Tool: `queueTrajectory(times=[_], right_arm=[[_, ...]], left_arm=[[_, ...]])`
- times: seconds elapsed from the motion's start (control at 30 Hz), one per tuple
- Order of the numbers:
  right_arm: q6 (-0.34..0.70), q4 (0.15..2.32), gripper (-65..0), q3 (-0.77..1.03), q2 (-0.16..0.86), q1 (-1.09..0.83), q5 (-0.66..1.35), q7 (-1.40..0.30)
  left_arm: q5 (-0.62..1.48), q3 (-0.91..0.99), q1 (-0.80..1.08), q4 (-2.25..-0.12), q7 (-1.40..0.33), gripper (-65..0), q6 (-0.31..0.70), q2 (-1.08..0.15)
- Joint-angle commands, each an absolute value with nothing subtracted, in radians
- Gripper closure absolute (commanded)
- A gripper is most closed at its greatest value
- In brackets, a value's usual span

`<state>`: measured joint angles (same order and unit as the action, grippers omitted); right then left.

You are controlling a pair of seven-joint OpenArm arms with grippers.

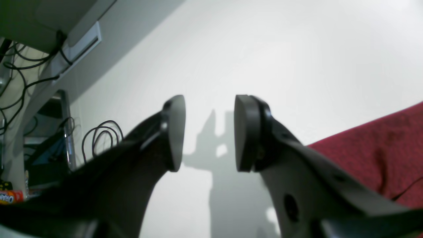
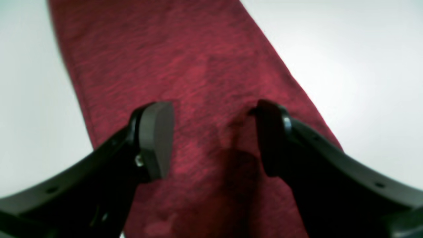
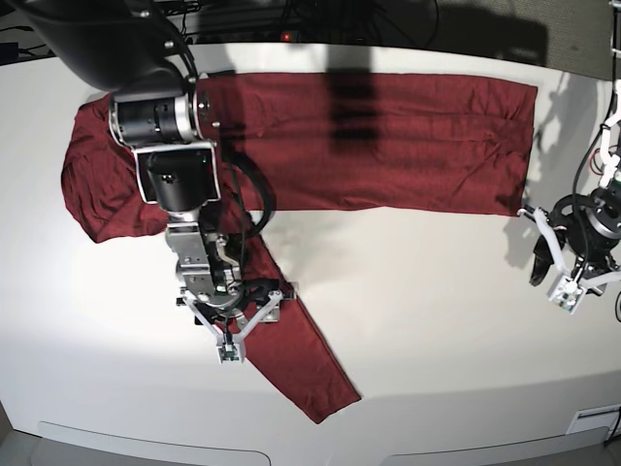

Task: Fold the T-shirt properly
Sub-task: 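Grasp the sleeve cuff with the right gripper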

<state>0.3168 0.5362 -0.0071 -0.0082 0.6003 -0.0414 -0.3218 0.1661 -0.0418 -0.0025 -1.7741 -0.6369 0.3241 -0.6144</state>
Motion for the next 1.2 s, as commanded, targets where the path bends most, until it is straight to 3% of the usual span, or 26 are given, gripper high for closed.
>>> queueTrajectory(times=[0.0,0.23,0.43,0.6,0.77,1.0,1.17], right_arm=[[0.36,0.549,-39.0,-0.007,-0.02,0.591,-0.022,-0.402],[0.568,0.834,-39.0,-0.098,-0.015,0.455,0.195,-0.658],[0.621,1.088,-39.0,-0.217,0.043,0.281,0.282,-0.735],[0.621,1.272,-39.0,-0.223,0.112,0.146,0.338,-0.81],[0.619,1.44,-39.0,-0.219,0.164,0.077,0.345,-0.778],[0.53,1.503,-39.0,-0.215,0.133,0.196,0.34,-0.685],[0.401,1.41,-39.0,-0.215,0.052,0.325,0.141,-0.528]], left_arm=[[0.166,-0.033,-0.019,-1.791,-0.619,-24.1,0.317,-0.632],[0.165,-0.033,-0.02,-1.791,-0.609,-24.1,0.317,-0.632],[0.166,-0.033,-0.019,-1.791,-0.601,-24.1,0.317,-0.632],[0.195,-0.033,-0.02,-1.791,-0.594,-24.1,0.317,-0.632],[0.229,-0.033,-0.02,-1.791,-0.571,-24.1,0.318,-0.607],[0.229,-0.033,-0.019,-1.791,-0.579,-24.1,0.318,-0.565],[0.229,-0.033,-0.02,-1.791,-0.579,-24.1,0.318,-0.565]])
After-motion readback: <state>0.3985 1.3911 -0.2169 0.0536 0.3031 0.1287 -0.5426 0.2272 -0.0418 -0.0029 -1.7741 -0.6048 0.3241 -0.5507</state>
